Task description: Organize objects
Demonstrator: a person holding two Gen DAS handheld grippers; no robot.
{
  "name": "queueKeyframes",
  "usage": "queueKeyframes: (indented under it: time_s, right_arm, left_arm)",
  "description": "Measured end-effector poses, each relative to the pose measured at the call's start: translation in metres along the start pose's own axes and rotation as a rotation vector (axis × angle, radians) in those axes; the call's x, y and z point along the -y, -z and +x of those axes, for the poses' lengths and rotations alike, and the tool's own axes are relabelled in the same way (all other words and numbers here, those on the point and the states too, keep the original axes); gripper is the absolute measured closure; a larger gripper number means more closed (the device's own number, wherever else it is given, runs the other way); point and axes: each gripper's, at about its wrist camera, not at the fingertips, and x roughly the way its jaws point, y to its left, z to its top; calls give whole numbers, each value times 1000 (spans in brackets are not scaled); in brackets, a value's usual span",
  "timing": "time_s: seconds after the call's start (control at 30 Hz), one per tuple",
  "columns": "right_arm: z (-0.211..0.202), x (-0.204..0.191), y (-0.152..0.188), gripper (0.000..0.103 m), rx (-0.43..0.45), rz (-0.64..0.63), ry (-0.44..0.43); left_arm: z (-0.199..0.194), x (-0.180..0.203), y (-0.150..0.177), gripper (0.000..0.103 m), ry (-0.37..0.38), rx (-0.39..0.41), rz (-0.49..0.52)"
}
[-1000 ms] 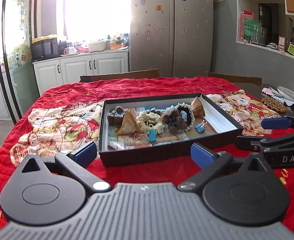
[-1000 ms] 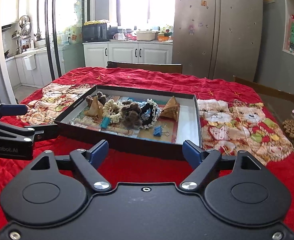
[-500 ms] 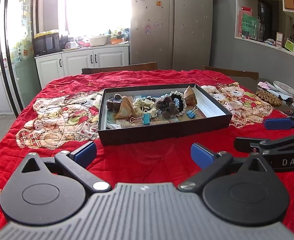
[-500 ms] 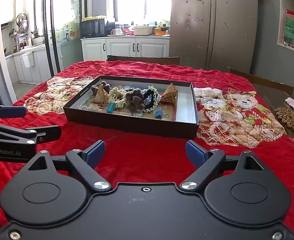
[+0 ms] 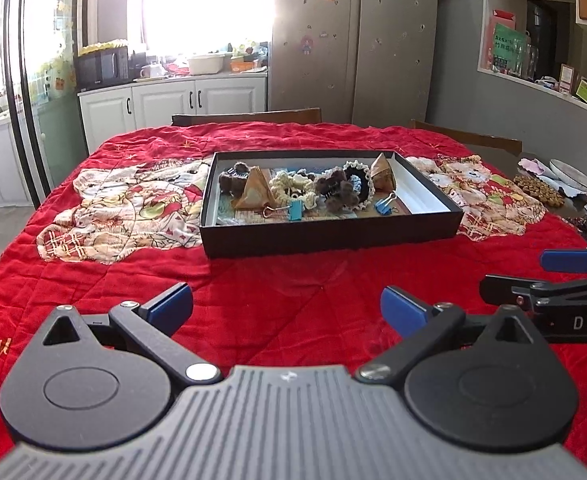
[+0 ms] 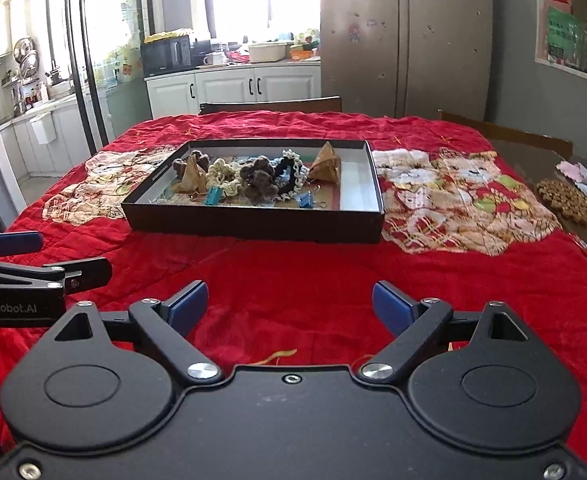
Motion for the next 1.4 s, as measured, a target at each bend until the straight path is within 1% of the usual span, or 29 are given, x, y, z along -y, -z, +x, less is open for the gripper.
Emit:
queueKeyframes:
  time_s: [0.33,0.73,1.0,1.4]
  right_arm:
    - [-9,-1,7,11,0,6,16]
    - [-9,0,10,10,-16,17,25]
    - [-9,0,11,9,-18,18,24]
    - [-9,-3,14,9,-26,12,19]
  left_arm:
    - [-1,2,4,0,7,-14,-22]
    - [-2,7,8,0,6,-24,-14]
    - [-2,3,8,0,-3,-27,-42]
    - [-7,9,9,0,3,-22,-21]
